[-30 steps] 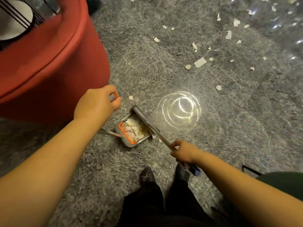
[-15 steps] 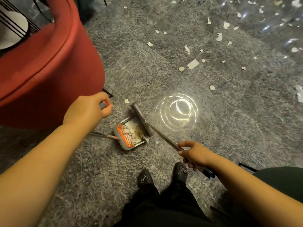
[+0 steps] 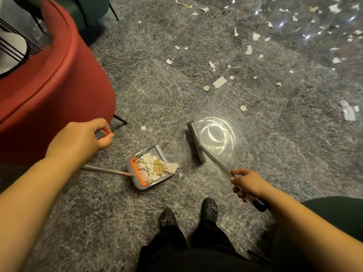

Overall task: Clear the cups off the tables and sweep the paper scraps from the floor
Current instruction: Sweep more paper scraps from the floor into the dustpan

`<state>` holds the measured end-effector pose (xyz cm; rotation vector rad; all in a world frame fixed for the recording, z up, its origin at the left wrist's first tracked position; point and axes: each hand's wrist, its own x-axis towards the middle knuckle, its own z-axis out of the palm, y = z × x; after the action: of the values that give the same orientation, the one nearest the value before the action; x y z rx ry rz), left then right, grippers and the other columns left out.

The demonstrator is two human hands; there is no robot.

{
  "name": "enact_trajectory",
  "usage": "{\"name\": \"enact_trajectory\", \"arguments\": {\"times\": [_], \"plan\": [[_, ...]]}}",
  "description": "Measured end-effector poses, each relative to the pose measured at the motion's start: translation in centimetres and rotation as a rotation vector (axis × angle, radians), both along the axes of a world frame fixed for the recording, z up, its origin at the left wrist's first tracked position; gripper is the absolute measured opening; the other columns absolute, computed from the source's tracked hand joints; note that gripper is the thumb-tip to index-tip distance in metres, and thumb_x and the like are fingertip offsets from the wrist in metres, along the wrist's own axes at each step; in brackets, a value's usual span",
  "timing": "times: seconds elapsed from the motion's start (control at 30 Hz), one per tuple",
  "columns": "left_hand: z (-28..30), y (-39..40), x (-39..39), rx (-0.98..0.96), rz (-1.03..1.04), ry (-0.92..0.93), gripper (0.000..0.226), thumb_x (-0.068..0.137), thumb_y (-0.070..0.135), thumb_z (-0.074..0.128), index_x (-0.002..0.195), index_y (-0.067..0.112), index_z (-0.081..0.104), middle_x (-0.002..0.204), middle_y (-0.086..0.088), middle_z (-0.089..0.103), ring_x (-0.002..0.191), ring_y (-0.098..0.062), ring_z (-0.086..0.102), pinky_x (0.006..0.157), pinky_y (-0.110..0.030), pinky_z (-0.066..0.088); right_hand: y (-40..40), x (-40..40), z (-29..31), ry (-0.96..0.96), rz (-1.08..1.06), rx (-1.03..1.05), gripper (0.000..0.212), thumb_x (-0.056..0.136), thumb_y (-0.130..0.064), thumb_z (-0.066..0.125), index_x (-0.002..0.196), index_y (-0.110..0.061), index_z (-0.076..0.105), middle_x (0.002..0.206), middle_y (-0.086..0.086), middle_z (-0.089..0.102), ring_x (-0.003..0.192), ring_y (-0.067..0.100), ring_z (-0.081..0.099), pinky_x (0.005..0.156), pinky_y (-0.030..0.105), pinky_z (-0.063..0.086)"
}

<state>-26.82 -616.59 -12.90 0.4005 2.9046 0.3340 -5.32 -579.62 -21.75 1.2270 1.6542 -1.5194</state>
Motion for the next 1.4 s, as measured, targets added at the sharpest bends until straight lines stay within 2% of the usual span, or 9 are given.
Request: {"name": "enact_trajectory", "arguments": {"times": [0.4, 0.5, 0.57, 0.63, 0.8, 0.9, 1.1, 1.27, 1.4], "plan": [[-0.4, 2.9, 1.1, -0.111, -0.054, -0.065, 0.016, 0.078, 0.048, 0.072, 0.077, 0.04, 0.058, 0.058, 0.002, 0.058, 0.056, -0.022, 0.056, 0.053, -0.033, 0.048, 8.1, -0.5, -1.6, -0.003, -0.06, 0.093, 0.018, 0.095, 0.002, 0.047, 0.107, -0.01, 0.05, 0.058, 0.013, 0.045, 0.028, 0.016, 0.039, 0.032, 0.019, 0.032], [-1.3, 3.4, 2.1, -0.157, -0.037, -0.074, 0.017, 0.081, 0.048, 0.07, 0.076, 0.04, 0.056, 0.053, 0.006, 0.05, 0.053, -0.023, 0.052, 0.048, -0.03, 0.04, 10.0, -1.0, -2.6, -0.021, -0.005, 0.131, 0.022, 0.095, 0.003, 0.047, 0.116, 0.005, 0.05, 0.058, 0.014, 0.045, 0.029, 0.018, 0.038, 0.032, 0.02, 0.032], [-1.7, 3.7, 2.4, -0.172, -0.023, -0.042, 0.017, 0.081, 0.048, 0.07, 0.077, 0.042, 0.055, 0.051, 0.01, 0.045, 0.05, -0.022, 0.047, 0.045, -0.028, 0.033, 11.0, -1.5, -3.4, -0.041, 0.041, 0.156, 0.027, 0.095, 0.003, 0.046, 0.122, 0.007, 0.046, 0.059, 0.015, 0.045, 0.031, 0.02, 0.039, 0.034, 0.02, 0.032], [-1.9, 3.9, 2.7, -0.172, -0.026, -0.016, 0.017, 0.08, 0.049, 0.07, 0.077, 0.042, 0.055, 0.049, 0.011, 0.042, 0.047, -0.019, 0.043, 0.044, -0.026, 0.03, 11.6, -2.1, -4.0, -0.064, 0.095, 0.17, 0.025, 0.095, 0.002, 0.044, 0.118, 0.01, 0.048, 0.058, 0.015, 0.046, 0.035, 0.021, 0.04, 0.036, 0.022, 0.033], [-2.3, 4.2, 3.7, -0.196, -0.021, -0.006, 0.016, 0.082, 0.05, 0.069, 0.081, 0.037, 0.058, 0.061, 0.0, 0.059, 0.058, -0.028, 0.057, 0.049, -0.031, 0.043, 11.6, -3.5, -5.4, -0.165, 0.219, 0.162, 0.022, 0.096, -0.005, 0.042, 0.104, 0.014, 0.05, 0.057, 0.016, 0.049, 0.038, 0.022, 0.043, 0.044, 0.028, 0.035], [-2.4, 3.9, 4.3, -0.204, -0.018, -0.007, 0.015, 0.083, 0.049, 0.067, 0.082, 0.037, 0.058, 0.067, -0.001, 0.063, 0.062, -0.028, 0.059, 0.05, -0.033, 0.046, 10.7, -3.6, -5.8, -0.186, 0.37, 0.191, 0.021, 0.092, -0.002, 0.041, 0.099, 0.015, 0.05, 0.053, 0.018, 0.052, 0.043, 0.026, 0.047, 0.05, 0.034, 0.038], [-2.1, 1.9, 6.0, -0.166, -0.008, -0.02, 0.012, 0.085, 0.042, 0.068, 0.081, 0.037, 0.058, 0.069, 0.0, 0.063, 0.062, -0.027, 0.058, 0.05, -0.033, 0.043, 6.0, -2.1, -6.1, -0.149, 0.438, 0.132, 0.017, 0.088, 0.005, 0.038, 0.103, 0.006, 0.044, 0.041, 0.014, 0.05, 0.036, 0.023, 0.045, 0.042, 0.03, 0.039], [-2.5, -0.5, 7.7, -0.116, -0.021, 0.002, 0.01, 0.086, 0.04, 0.068, 0.082, 0.034, 0.061, 0.069, 0.004, 0.062, 0.061, -0.023, 0.056, 0.048, -0.031, 0.038, -1.3, 0.3, -5.8, -0.117, 0.415, 0.069, 0.017, 0.09, 0.002, 0.042, 0.106, -0.002, 0.039, 0.062, 0.017, 0.05, 0.033, 0.019, 0.046, 0.035, 0.024, 0.04], [-2.9, -1.6, 8.1, -0.096, -0.046, 0.034, 0.012, 0.086, 0.043, 0.066, 0.082, 0.033, 0.06, 0.067, 0.002, 0.061, 0.061, -0.026, 0.057, 0.049, -0.032, 0.041, -7.3, 1.0, -5.5, -0.104, 0.412, -0.011, 0.015, 0.091, 0.001, 0.042, 0.103, -0.007, 0.039, 0.06, 0.015, 0.047, 0.03, 0.016, 0.044, 0.033, 0.02, 0.037]]}}
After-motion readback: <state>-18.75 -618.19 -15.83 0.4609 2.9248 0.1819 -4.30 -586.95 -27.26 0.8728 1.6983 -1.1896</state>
